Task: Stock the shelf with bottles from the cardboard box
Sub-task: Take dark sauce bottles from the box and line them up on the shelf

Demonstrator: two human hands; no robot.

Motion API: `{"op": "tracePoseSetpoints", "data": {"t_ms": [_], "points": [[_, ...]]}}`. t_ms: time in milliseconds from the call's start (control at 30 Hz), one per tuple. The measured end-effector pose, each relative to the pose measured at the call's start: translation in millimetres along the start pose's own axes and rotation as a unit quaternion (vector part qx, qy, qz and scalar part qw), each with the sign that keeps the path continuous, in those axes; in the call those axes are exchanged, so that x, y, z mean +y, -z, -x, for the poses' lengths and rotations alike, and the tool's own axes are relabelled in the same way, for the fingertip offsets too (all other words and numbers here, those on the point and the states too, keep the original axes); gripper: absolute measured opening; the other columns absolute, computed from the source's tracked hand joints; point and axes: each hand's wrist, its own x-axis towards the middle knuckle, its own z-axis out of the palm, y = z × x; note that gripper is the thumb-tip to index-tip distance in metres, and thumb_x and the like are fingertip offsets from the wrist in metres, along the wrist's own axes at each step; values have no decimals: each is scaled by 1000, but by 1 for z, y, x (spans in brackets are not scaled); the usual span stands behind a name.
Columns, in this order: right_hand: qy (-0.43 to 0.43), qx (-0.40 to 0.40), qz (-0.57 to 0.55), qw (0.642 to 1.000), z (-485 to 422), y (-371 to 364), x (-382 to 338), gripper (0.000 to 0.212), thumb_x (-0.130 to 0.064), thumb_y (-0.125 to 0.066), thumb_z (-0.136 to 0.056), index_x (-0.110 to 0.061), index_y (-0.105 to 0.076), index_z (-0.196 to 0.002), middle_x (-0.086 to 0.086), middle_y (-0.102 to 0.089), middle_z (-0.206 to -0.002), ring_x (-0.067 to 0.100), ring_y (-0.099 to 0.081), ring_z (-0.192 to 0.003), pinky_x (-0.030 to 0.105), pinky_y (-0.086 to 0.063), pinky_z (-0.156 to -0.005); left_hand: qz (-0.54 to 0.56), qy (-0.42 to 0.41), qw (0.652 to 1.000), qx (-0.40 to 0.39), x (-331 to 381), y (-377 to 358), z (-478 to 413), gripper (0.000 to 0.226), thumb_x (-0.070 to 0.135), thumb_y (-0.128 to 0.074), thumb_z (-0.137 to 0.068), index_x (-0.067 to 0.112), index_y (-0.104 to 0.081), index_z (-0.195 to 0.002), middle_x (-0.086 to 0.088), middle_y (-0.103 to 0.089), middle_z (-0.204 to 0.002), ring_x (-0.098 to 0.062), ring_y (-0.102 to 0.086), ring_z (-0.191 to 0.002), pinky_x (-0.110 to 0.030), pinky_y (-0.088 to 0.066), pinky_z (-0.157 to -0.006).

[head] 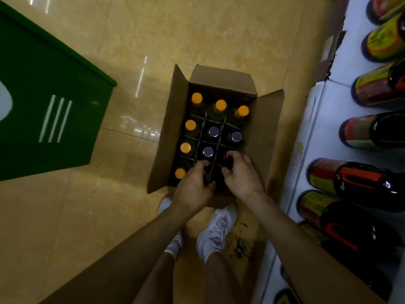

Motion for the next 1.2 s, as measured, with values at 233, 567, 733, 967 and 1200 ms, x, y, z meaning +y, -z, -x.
{"op": "tracePoseSetpoints", "data": {"t_ms": [233,567,733,967,1200], "points": [[-10,7,32,999,-35,-22,2,63,-19,-58,-101,-18,-27,-155,18,-36,-152,36,-53,-130,39,-46,-100,-16,14,1000,-18,-12,-20,-34,68,18,-68,-98,22,-33,-156,-8,-57,-149,-25,-56,-134,-42,-52,-104],[37,-26,259,965,-75,-26,2,42,-17,-52,-99,-19,-47,-140,14,-68,-123,35,-66,-112,36,-49,-89,-10,20,999,-23,-26,-26,-47,57,23,-64,-101,22,-40,-152,-8,-64,-142,-25,-60,-130,-36,-52,-98],[74,0,237,969,-51,-18,3,29,-27,-50,-101,-21,-52,-129,9,-73,-109,33,-68,-103,33,-41,-75,-22,6,999,-24,-21,-16,-35,57,24,-65,-101,22,-41,-152,-6,-65,-139,-24,-61,-128,-32,-51,-93],[86,69,101,989,21,31,-2,32,-39,-54,-98,-32,-57,-128,3,-75,-94,27,-72,-90,33,-51,-73,-29,-2,999,-31,8,0,-7,69,21,-70,-96,25,-34,-156,-6,-59,-141,-24,-59,-127,-36,-53,-96],[111,82,33,990,104,104,-34,27,-39,-64,-89,-40,-63,-116,-10,-74,-92,16,-68,-85,29,-43,-64,-27,-79,996,-36,58,24,41,94,28,-80,-88,40,-22,-160,-2,-47,-152,-22,-53,-135,-42,-52,-105]]}}
